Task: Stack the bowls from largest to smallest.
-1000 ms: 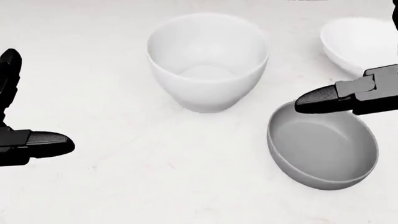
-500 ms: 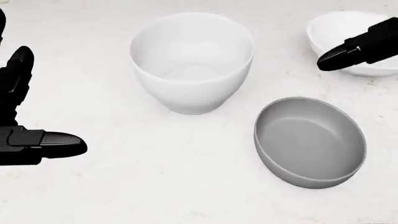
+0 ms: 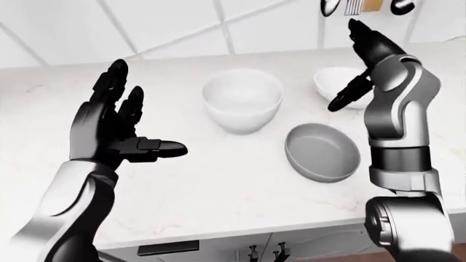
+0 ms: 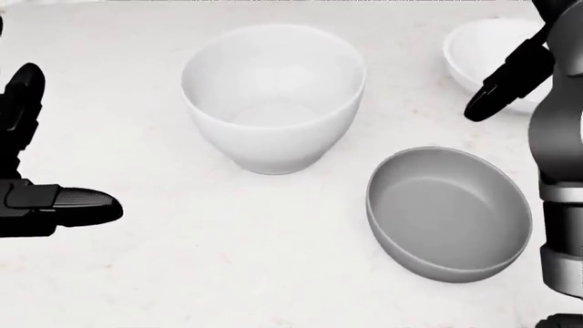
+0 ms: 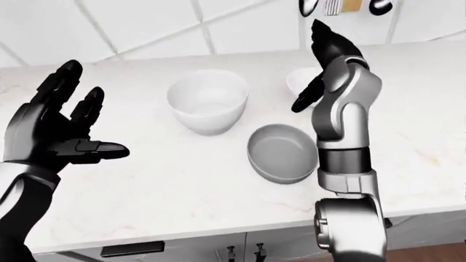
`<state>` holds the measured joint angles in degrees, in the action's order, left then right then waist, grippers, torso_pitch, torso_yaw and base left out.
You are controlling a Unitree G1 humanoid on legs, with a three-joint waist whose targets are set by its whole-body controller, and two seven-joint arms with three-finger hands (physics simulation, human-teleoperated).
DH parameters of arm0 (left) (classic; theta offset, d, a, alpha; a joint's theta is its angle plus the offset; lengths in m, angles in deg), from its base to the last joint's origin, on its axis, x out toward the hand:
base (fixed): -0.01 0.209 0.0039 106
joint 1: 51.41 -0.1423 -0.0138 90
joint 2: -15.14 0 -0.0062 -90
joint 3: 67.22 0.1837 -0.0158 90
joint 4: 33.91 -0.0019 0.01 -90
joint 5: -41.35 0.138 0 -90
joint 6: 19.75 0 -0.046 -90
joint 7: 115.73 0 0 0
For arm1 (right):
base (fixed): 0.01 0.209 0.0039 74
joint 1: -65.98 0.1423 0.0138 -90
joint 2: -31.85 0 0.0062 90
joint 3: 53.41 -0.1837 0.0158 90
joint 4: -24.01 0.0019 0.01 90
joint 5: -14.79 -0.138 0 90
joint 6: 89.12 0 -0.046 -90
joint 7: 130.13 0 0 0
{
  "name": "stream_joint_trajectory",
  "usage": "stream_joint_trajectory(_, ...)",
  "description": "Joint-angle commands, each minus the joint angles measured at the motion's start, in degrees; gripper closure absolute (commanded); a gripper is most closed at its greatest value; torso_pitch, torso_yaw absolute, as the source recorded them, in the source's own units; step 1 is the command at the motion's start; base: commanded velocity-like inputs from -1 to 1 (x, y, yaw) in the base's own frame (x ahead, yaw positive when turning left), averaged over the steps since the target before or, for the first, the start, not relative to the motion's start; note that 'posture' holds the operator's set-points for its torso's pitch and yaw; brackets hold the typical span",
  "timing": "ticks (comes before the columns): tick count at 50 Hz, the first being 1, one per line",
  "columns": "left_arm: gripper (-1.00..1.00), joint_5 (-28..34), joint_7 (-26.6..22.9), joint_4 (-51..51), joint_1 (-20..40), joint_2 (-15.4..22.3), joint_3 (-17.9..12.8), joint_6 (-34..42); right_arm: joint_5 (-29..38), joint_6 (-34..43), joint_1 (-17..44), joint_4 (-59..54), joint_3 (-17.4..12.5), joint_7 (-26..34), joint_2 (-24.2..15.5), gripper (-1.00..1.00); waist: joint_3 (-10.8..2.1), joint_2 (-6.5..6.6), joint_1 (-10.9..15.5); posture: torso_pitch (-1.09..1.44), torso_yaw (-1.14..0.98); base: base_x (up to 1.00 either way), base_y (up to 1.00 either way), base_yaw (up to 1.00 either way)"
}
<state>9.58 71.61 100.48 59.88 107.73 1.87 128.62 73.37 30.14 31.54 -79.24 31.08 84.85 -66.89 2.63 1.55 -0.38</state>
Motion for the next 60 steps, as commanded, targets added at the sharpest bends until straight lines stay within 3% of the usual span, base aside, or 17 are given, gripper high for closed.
stream_joint_trajectory(1,-1.00,0.21,-0.40,0.66,1.10,0.73,-0.66,-2.59,1.96,-2.12,2.42,1.19,-0.02,-1.25,-0.82,-1.00,-1.53,-0.15,0.03,0.00,0.00,0.00,0.00,0.00)
stream_joint_trajectory(9,-1.00,0.74,-0.75,-0.05,0.88,0.69,-0.37,-3.41,3.33,-4.93,2.85,-5.80,0.38,-5.22,0.82,-0.96,-1.59,-0.19,0.02,0.00,0.00,0.00,0.00,0.00)
stream_joint_trajectory(16,-1.00,2.54,-2.23,-2.00,0.21,0.52,0.30,-5.57,2.34,-7.39,2.89,-12.56,-0.01,-9.03,-0.72,-0.93,-1.74,-0.40,0.32,0.00,0.00,0.00,0.00,0.00)
stream_joint_trajectory(23,-1.00,2.58,-2.86,-1.84,0.19,0.84,-0.51,-5.21,2.67,-8.90,3.95,-17.09,-0.09,-10.15,-3.04,-0.80,-1.66,-0.47,0.43,0.00,0.00,0.00,0.00,0.00)
stream_joint_trajectory(27,-1.00,2.45,-2.95,-1.15,-0.23,0.74,-0.98,-4.76,3.22,-9.76,3.79,-19.53,-0.28,-11.54,-4.13,-0.59,-1.81,-0.54,0.47,0.00,0.00,0.00,0.00,0.00)
stream_joint_trajectory(34,-1.00,2.87,-3.00,-1.38,-0.40,0.57,-0.53,-5.27,4.26,-11.49,3.57,-22.27,0.16,-13.88,-4.74,-0.49,-1.85,-0.78,0.57,0.00,0.00,0.00,0.00,0.00)
stream_joint_trajectory(47,-1.00,8.04,-6.00,-3.73,-2.96,-1.89,1.82,-9.45,2.76,-16.87,5.36,-39.96,2.21,-28.89,-2.53,-0.37,-2.27,-1.34,0.44,0.00,0.00,0.00,0.00,0.00)
stream_joint_trajectory(49,-1.00,8.88,-6.52,-4.82,-3.04,-2.22,2.17,-10.43,2.49,-17.20,5.64,-40.99,2.49,-29.31,-2.68,-0.15,-2.28,-1.52,0.50,0.00,0.00,0.00,0.00,0.00)
stream_joint_trajectory(60,-1.00,10.71,-7.18,-5.64,-2.34,-3.16,3.00,-10.63,0.90,-17.28,9.03,-42.40,1.92,-27.03,-4.89,-0.02,-2.11,-1.66,0.77,0.00,0.00,0.00,0.00,0.00)
